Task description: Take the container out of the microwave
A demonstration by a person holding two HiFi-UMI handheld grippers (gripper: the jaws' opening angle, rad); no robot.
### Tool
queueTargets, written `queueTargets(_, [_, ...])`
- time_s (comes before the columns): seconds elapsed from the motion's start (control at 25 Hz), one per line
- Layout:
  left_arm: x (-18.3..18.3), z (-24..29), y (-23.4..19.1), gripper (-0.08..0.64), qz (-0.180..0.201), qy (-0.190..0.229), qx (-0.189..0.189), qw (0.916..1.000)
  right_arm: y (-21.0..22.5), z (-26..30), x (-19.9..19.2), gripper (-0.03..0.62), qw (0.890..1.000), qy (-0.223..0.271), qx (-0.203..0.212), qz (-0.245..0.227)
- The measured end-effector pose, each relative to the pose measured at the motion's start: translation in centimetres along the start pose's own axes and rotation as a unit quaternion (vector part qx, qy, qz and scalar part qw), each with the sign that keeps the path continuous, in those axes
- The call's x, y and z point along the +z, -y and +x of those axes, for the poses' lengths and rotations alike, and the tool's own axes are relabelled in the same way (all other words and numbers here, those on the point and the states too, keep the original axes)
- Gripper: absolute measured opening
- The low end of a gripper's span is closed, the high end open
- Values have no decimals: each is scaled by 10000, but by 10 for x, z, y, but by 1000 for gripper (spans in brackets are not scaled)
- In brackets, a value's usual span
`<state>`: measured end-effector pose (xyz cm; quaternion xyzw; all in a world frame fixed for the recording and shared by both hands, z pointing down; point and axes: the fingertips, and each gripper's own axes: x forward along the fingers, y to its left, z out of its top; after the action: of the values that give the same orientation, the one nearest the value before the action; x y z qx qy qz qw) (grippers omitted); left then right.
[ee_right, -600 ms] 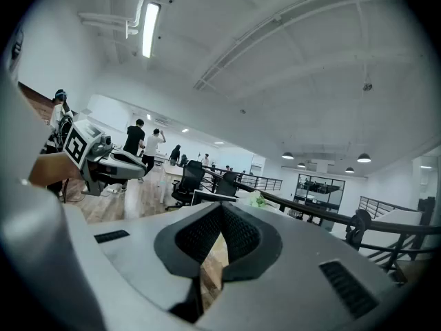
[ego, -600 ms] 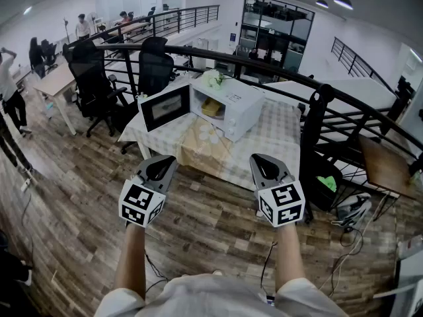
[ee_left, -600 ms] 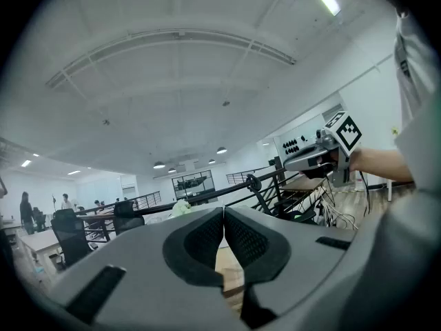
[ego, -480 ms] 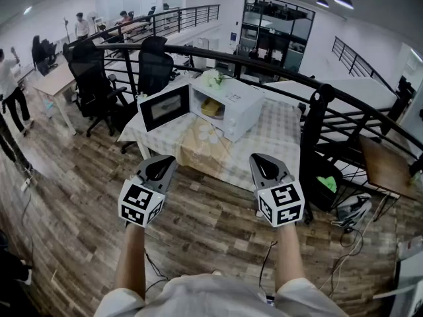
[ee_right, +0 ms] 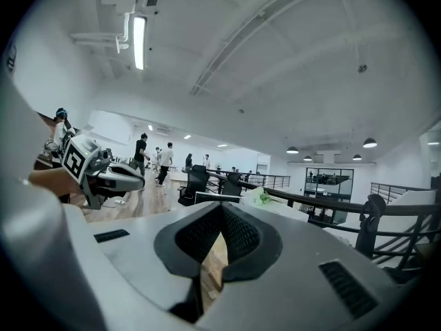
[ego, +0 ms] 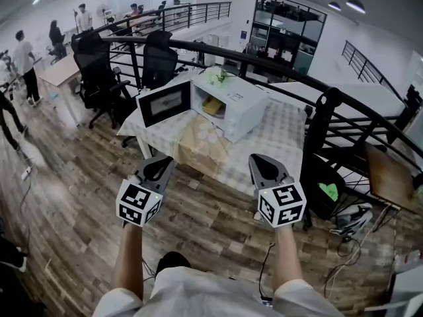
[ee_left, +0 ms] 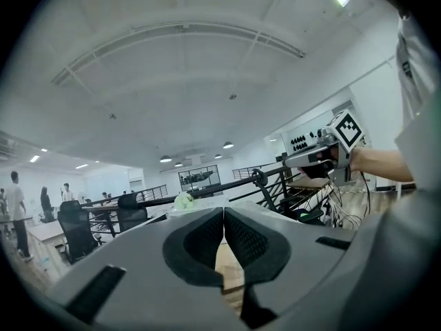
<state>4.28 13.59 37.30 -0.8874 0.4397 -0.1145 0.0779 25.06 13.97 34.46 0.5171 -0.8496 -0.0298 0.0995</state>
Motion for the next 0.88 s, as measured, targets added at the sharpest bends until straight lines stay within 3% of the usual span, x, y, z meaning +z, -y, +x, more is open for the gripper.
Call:
queueTargets(0.4, [-27,61,-55,20,-86,-47,78,9999,17,82,-20,12,9988,-229,276,-344])
queueTargets(0.88, [-44,160,-220,20,-6,-42,-55,10000,34,266,20,14,9997,-48,79,-246])
